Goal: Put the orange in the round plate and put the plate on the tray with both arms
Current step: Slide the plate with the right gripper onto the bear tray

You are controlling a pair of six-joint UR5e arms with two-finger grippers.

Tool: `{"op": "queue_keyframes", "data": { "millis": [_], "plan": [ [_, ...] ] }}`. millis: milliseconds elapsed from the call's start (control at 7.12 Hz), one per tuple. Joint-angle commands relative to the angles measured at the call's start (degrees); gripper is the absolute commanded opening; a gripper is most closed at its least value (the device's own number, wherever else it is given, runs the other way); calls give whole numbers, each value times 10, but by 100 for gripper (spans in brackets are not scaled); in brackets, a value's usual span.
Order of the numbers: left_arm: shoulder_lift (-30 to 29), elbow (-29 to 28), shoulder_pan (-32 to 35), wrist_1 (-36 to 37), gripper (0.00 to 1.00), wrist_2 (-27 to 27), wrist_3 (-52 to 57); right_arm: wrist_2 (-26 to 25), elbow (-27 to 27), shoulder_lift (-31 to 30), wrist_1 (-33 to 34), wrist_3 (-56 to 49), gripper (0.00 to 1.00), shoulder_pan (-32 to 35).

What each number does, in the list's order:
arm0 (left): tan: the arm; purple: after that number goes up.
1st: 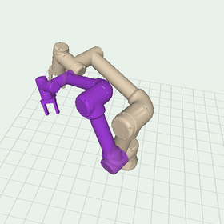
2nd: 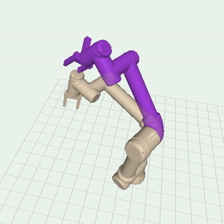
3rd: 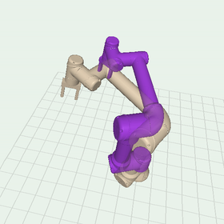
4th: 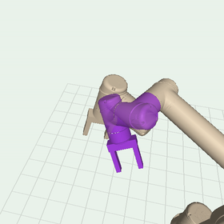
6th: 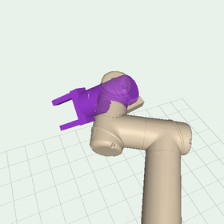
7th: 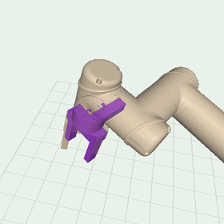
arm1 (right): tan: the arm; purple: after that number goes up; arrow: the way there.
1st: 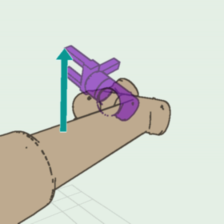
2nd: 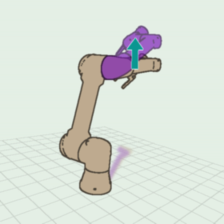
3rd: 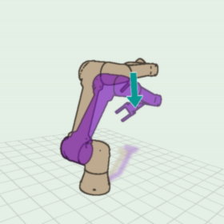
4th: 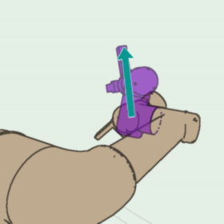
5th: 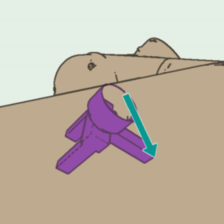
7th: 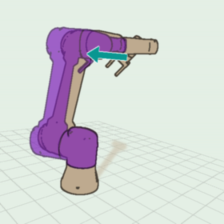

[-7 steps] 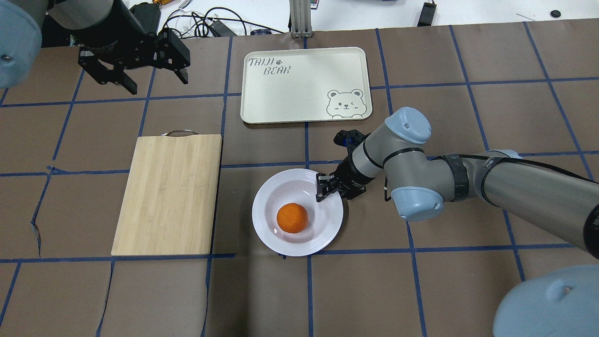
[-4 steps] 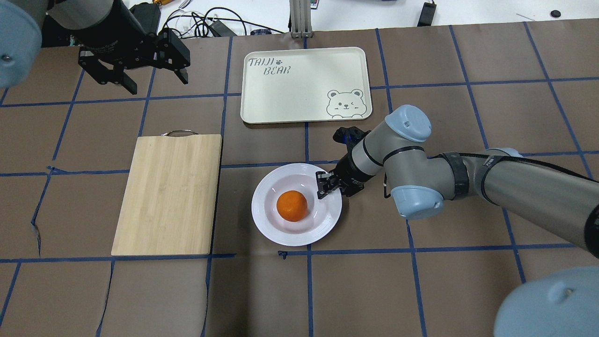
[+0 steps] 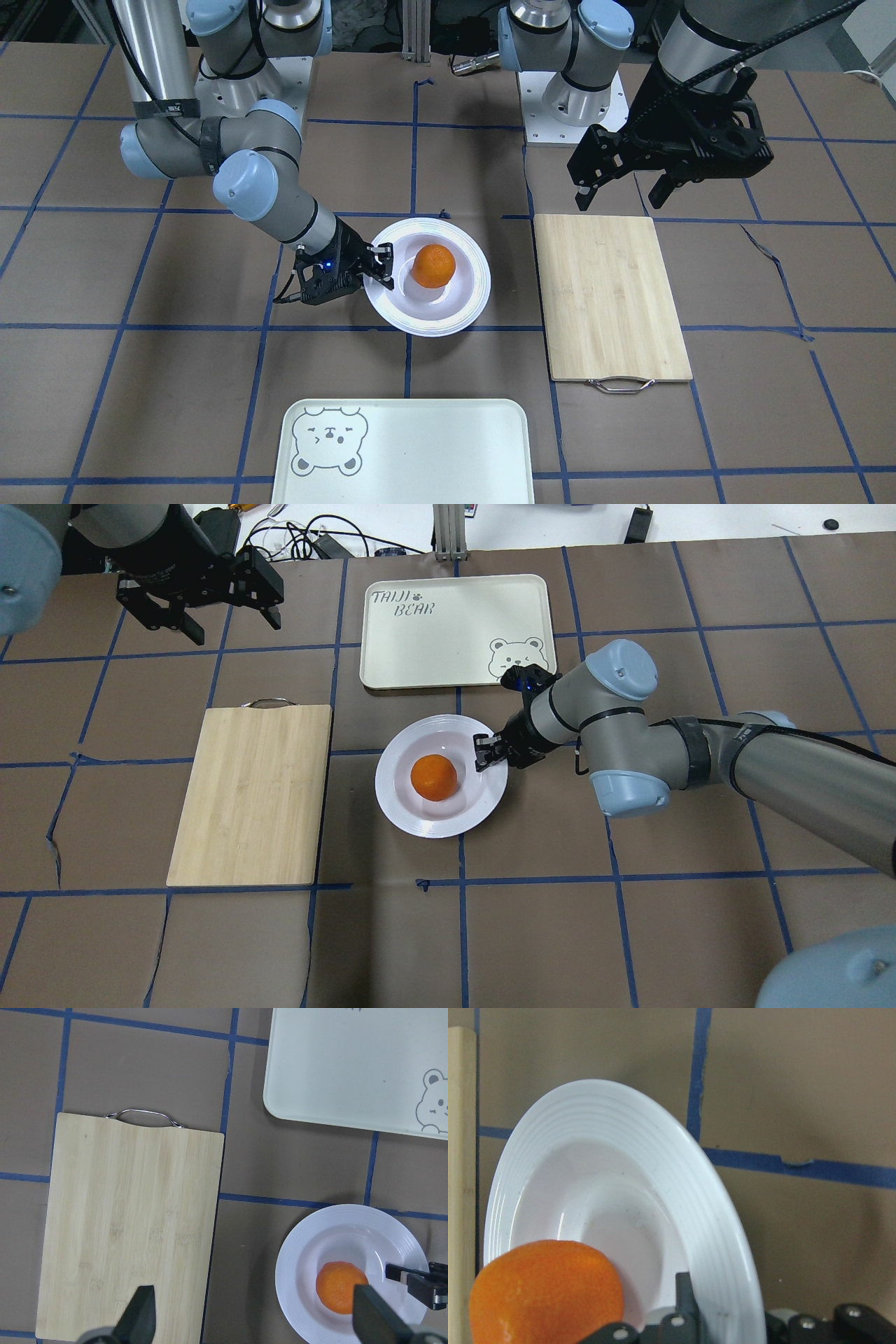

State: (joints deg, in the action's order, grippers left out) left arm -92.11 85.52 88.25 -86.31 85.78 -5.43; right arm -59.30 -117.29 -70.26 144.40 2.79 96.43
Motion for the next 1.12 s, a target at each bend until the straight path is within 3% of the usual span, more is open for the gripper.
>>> {"op": "queue_keyframes", "data": {
  "millis": [0,140,281,702,983],
  "plan": [
    [0,0,0,0,100,0,1,8,10,-1,52,-2,0,-7],
    [0,0,0,0,100,0,1,20,25,-1,50,4,0,-25],
    [0,0,0,0,100,0,1,68,51,4,30,7,0,-54],
    [0,0,0,0,100,0,1,76,149,60,-43,11,0,-77],
    [0,0,0,0,100,0,1,75,258,134,-56,67,0,-77]
  ]
}}
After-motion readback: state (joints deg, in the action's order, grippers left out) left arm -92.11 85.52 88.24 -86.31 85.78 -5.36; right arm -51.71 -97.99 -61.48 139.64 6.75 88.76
